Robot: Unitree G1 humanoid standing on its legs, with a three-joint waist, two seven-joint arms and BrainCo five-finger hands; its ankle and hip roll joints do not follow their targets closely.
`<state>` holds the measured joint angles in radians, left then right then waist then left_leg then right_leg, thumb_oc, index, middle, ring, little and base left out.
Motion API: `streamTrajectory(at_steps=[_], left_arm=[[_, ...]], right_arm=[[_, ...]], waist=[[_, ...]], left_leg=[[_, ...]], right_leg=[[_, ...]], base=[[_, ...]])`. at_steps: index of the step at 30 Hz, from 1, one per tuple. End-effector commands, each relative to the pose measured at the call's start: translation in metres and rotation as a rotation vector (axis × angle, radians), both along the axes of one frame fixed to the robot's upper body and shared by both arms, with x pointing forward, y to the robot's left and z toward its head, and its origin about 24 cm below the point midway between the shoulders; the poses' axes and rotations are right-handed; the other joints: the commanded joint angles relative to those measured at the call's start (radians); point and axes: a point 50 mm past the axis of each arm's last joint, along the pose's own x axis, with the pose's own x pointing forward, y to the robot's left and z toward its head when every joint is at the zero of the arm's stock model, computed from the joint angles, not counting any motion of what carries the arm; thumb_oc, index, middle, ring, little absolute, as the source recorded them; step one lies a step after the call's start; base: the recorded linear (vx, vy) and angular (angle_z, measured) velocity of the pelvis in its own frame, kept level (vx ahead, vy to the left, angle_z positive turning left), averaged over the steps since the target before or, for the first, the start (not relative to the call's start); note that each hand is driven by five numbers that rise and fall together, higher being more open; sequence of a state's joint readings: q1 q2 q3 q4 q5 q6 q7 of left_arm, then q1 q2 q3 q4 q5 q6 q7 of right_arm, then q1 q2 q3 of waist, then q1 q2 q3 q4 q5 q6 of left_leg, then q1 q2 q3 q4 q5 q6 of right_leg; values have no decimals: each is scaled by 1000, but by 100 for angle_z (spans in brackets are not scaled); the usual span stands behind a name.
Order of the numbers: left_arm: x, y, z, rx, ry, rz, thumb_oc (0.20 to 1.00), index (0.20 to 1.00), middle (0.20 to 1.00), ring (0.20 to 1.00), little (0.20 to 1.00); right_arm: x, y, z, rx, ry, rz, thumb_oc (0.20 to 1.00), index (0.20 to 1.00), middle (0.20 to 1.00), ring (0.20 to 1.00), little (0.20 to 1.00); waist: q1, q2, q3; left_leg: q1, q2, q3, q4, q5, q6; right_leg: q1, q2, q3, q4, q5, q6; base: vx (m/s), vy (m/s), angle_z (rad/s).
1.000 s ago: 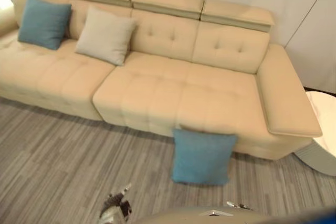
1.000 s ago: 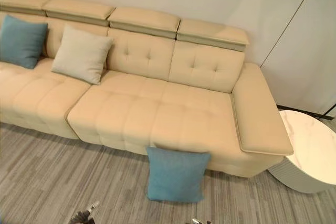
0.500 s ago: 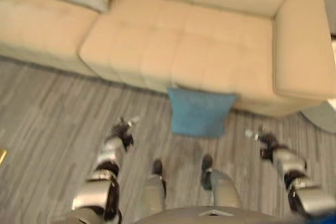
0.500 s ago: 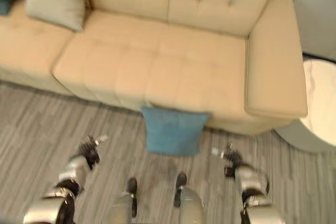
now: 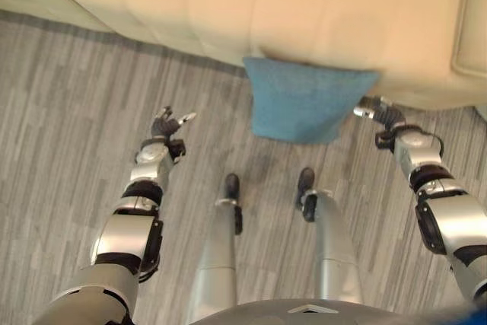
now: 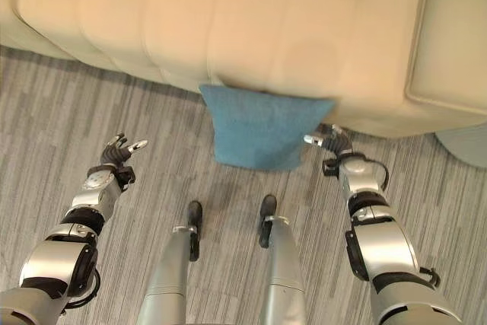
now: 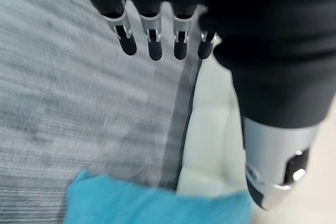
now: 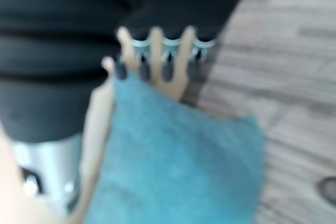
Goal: Pick up all the scattered cushions and arrange them neatly on the sofa.
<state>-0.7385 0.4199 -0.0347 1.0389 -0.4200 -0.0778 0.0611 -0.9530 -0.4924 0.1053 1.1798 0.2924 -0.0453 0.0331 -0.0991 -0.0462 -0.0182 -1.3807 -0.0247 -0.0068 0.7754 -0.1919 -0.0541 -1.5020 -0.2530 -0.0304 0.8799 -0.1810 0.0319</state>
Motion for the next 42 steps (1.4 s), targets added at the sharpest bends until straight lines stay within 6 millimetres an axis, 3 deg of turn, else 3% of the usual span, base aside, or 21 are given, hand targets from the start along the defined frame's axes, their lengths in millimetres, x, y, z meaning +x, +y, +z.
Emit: streamTrajectory(at_steps=[1, 4, 5, 9, 11, 18, 22, 23, 24, 25, 26, 27, 28, 29, 30, 31, 32, 34, 38, 39, 42], left_arm=[[9, 15, 32, -3, -119, 46, 1000, 1000, 1000, 1000, 1000], [16, 15, 53, -46, -206, 66, 1000, 1000, 1000, 1000, 1000], [19, 14, 64, -59, -249, 50, 1000, 1000, 1000, 1000, 1000], [25, 8, 85, -102, -334, 62, 1000, 1000, 1000, 1000, 1000], [27, 4, 97, -141, -398, 106, 1000, 1000, 1000, 1000, 1000], [35, -8, 116, -216, -442, 105, 1000, 1000, 1000, 1000, 1000], [35, -2, 126, -210, -461, 122, 1000, 1000, 1000, 1000, 1000], [36, -5, 128, -205, -466, 120, 1000, 1000, 1000, 1000, 1000], [39, -16, 128, -213, -472, 106, 1000, 1000, 1000, 1000, 1000], [38, -16, 128, -213, -472, 106, 1000, 1000, 1000, 1000, 1000], [36, -6, 131, -181, -471, 132, 1000, 1000, 1000, 1000, 1000], [44, -20, 150, -144, -491, 69, 1000, 1000, 1000, 1000, 1000], [47, -28, 153, -144, -486, 46, 1000, 1000, 1000, 1000, 1000], [46, -24, 155, -138, -491, 49, 1000, 1000, 1000, 1000, 1000], [45, -19, 166, -151, -531, 61, 1000, 1000, 1000, 1000, 1000], [45, -19, 166, -151, -531, 61, 1000, 1000, 1000, 1000, 1000], [43, -12, 186, -191, -588, 79, 1000, 1000, 1000, 1000, 1000], [43, -14, 200, -188, -616, 61, 1000, 1000, 1000, 1000, 1000], [45, -28, 215, -184, -645, 19, 1000, 1000, 1000, 1000, 1000], [49, -47, 222, -226, -659, -21, 1000, 1000, 1000, 1000, 1000], [50, -59, 237, -230, -679, -46, 1000, 1000, 1000, 1000, 1000]], right_arm=[[3, -13, 30, -14, -102, -45, 1000, 1000, 1000, 1000, 1000], [16, 5, 78, 21, -267, -85, 1000, 1000, 1000, 1000, 1000], [23, 24, 103, 11, -321, -88, 1000, 1000, 1000, 1000, 1000], [28, 45, 125, -97, -357, -131, 1000, 1000, 1000, 1000, 1000], [10, 42, 145, -111, -599, -248, 1000, 1000, 1000, 1000, 1000], [-5, 8, 158, -87, -622, -566, 1000, 1000, 1000, 1000, 1000], [6, 16, 157, -20, -506, -510, 1000, 1000, 1000, 1000, 1000], [12, 18, 131, -41, -428, -478, 1000, 1000, 1000, 1000, 1000], [17, 33, 121, -11, -420, -430, 1000, 1000, 1000, 1000, 1000], [17, 33, 121, -11, -420, -430, 1000, 1000, 1000, 1000, 1000], [4, -14, 85, -27, -349, -444, 1000, 1000, 1000, 1000, 1000], [0, -32, 96, 76, -431, -390, 1000, 1000, 1000, 1000, 1000], [13, -2, 122, 148, -482, -321, 1000, 1000, 1000, 1000, 1000], [17, 10, 129, 184, -491, -308, 1000, 1000, 1000, 1000, 1000], [26, 53, 157, 215, -507, -200, 1000, 1000, 1000, 1000, 1000], [26, 53, 157, 215, -507, -200, 1000, 1000, 1000, 1000, 1000], [27, 95, 185, 181, -509, -106, 1000, 1000, 1000, 1000, 1000], [23, 125, 201, 159, -549, -24, 1000, 1000, 1000, 1000, 1000], [16, 144, 213, 136, -612, 46, 1000, 1000, 1000, 1000, 1000], [20, 146, 205, 134, -592, 27, 1000, 1000, 1000, 1000, 1000], [24, 144, 192, 125, -576, 65, 1000, 1000, 1000, 1000, 1000]], waist=[[-6, 11, 30], [-20, 20, 50], [-30, 22, 65], [-47, 28, 101], [-56, 33, 127], [-51, 44, 162], [-48, 44, 185], [-43, 46, 194], [-32, 48, 204], [-32, 47, 204], [-30, 50, 211], [-21, 51, 217], [-14, 51, 216], [-19, 49, 227], [-31, 36, 244], [-31, 36, 244], [-54, 16, 269], [-74, 10, 290], [-86, 12, 304], [-77, 20, 306], [-68, 31, 307]], left_leg=[[-15, -53, -13, 70, -50, 21], [-119, -44, 4, 147, -75, 17], [-155, -36, 14, 178, -88, 14], [-189, -27, 20, 200, -103, 12], [-189, -23, 26, 203, -109, 12], [-189, -16, 33, 232, -137, 10], [-189, -15, 35, 250, -146, 7], [-189, -12, 36, 252, -145, 6], [-189, -14, 37, 249, -141, 6], [-189, -14, 37, 249, -141, 6], [-189, -14, 36, 258, -141, 5], [-189, -13, 43, 271, -146, 3], [-189, -13, 41, 278, -148, 1], [-189, -12, 37, 289, -150, -1], [-189, -8, 37, 293, -152, -4], [-189, -8, 37, 293, -152, -4], [-189, -1, 44, 280, -143, -5], [-189, 7, 47, 276, -149, -6], [-189, 12, 47, 252, -141, -5], [-189, 17, 51, 233, -134, -4], [-189, 20, 55, 209, -123, -3]], right_leg=[[113, 24, 11, 88, -131, 29], [14, 35, 37, 149, -144, 24], [-17, 46, 47, 169, -149, 22], [-47, 60, 57, 181, -152, 18], [-51, 67, 67, 187, -158, 17], [-63, 72, 74, 218, -177, 9], [-68, 71, 75, 237, -182, 7], [-68, 74, 72, 237, -181, 8], [-68, 70, 72, 238, -178, 9], [-68, 70, 72, 238, -178, 9], [-68, 70, 73, 249, -179, 11], [-68, 64, 76, 268, -182, 15], [-68, 63, 72, 271, -180, 14], [-68, 68, 71, 277, -180, 11], [-68, 81, 70, 275, -172, 7], [-68, 81, 70, 275, -172, 7], [-68, 95, 77, 259, -154, 3], [-64, 99, 80, 249, -154, 2], [-64, 100, 81, 220, -146, 4], [-66, 98, 78, 202, -143, 5], [-67, 98, 69, 178, -135, 8]], base=[[36, 7, -1], [60, 29, -2], [57, 58, -5], [26, 22, -16], [32, 27, -4], [35, -5, -7], [25, -24, 2], [4, -46, -1], [2, -45, -1], [16, -34, 0], [49, -37, 2], [58, -67, 10], [46, -78, 12], [1, -66, 2], [-8, -36, -9], [-62, -11, -18], [-43, 13, -12], [-37, 19, -10], [-14, 8, -9], [6, -13, -6], [4, -10, -6]])
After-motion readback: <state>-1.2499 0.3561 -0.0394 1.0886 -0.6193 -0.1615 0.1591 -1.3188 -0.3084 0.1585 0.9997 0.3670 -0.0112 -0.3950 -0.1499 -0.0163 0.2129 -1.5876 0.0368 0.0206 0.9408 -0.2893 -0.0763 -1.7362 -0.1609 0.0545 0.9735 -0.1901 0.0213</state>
